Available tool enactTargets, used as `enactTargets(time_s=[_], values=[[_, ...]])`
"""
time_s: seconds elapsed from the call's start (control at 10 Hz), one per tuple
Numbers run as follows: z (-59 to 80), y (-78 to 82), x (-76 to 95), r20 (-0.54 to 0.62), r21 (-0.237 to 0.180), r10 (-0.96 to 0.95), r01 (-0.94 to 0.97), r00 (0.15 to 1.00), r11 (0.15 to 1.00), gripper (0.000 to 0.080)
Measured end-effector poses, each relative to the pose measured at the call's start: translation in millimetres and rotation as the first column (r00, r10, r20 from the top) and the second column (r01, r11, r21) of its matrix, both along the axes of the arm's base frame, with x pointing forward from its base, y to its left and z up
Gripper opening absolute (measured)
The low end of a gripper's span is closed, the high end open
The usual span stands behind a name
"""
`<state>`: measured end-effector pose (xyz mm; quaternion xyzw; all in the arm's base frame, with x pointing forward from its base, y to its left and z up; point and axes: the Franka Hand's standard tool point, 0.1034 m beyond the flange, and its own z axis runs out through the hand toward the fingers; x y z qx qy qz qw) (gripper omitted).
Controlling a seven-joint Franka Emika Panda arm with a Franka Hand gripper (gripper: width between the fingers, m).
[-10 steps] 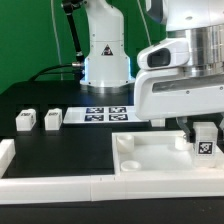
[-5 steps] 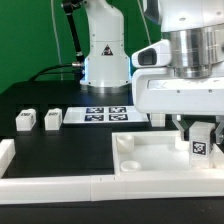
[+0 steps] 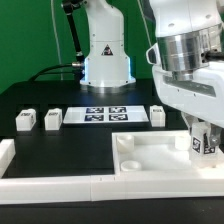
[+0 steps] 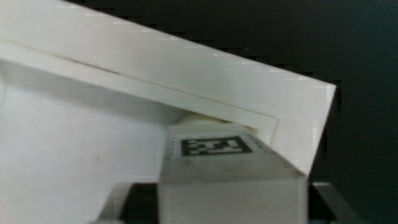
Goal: Assemble square table
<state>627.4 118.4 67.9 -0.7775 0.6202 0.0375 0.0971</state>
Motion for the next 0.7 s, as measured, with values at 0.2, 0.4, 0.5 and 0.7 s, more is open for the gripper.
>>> enactTargets(time_s=[0.2, 0.4, 0.5, 0.7], values=[[-0.4, 0.3, -0.4, -0.019, 0.012, -0.093, 0.093, 0.995, 0.996, 0.0296], [-1.3, -1.5, 0.4, -0.062, 0.047, -0.326, 0.329, 0.943, 0.943, 0.0296], [-3.1, -2.8, 0.5, -0.070, 0.065, -0.413, 0.417, 0.908, 0.906, 0.0296], [-3.9, -1.6, 0.2, -0.093, 0.073, -0.505, 0.512, 0.858, 0.856, 0.0296]])
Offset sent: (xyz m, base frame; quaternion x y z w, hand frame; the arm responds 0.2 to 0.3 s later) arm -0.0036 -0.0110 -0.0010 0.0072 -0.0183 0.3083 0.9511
